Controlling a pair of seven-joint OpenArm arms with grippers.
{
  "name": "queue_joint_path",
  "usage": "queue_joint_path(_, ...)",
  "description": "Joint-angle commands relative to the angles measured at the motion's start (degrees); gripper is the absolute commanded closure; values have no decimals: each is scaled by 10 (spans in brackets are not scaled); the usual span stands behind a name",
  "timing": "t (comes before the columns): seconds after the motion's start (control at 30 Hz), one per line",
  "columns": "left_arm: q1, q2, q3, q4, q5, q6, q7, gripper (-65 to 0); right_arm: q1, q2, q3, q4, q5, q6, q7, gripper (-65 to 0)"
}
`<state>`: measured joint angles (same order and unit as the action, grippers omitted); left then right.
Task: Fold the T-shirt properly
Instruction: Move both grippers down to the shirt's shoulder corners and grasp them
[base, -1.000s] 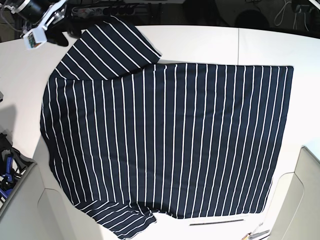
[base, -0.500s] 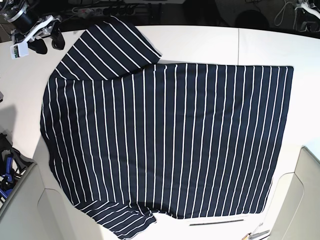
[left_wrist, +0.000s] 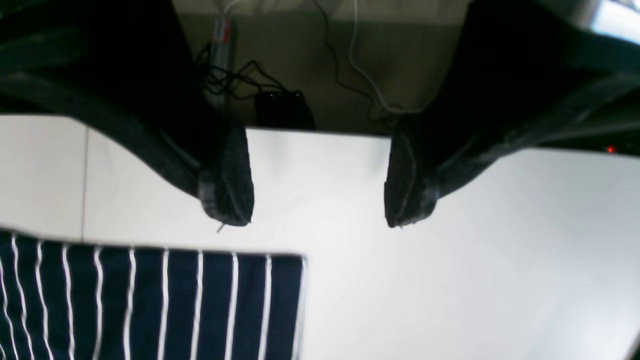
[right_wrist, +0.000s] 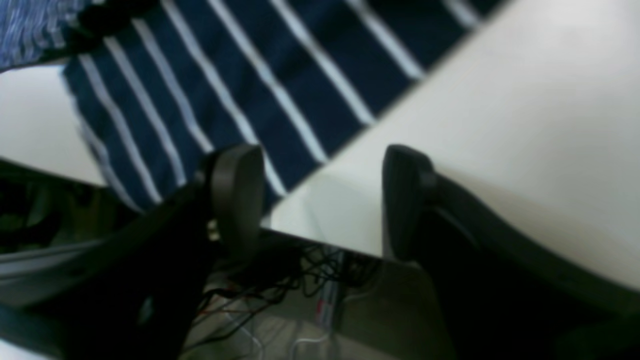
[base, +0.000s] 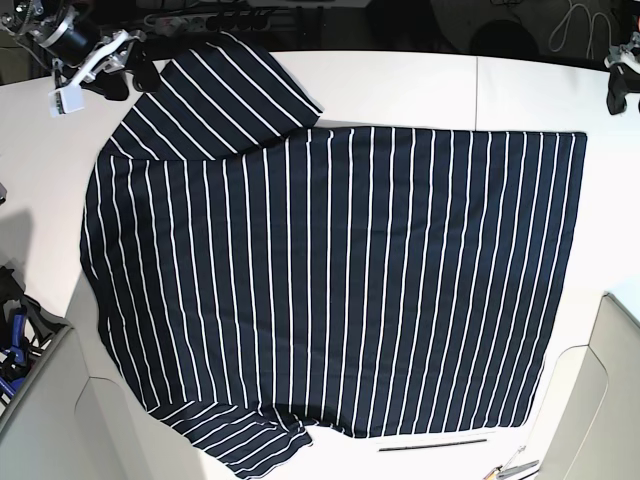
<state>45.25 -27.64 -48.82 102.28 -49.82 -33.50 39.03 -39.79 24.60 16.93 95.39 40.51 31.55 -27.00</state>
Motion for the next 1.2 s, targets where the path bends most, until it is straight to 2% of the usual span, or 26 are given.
queue_joint_path(0.0,-4,-13,-6,0,-8,-2,-10,-439,0,-1,-3,6,4,2,2,-373)
queue_joint_path(0.27,-62,-31,5,-63,-19,-2,-10,-439,8,-53,-24,6,4,2,-2,-373)
queue_joint_path(0.5,-108,-42,65,-110,-2,-2,-11,-439,11,-76,-24,6,4,2,-2,-373)
queue_joint_path(0.97,-254,-85,155,-283,28,-4,-15,-439,10,-84,-24,6,4,2,-2,-373)
queue_joint_path(1.07,-254,-87,162,-294,6,-6,1,-439,10,-84,-24,6,4,2,0,-373)
queue_joint_path(1.17,-251,-84,162,-296,-49,-34,53,-439,10,-84,-24,6,4,2,2,-373)
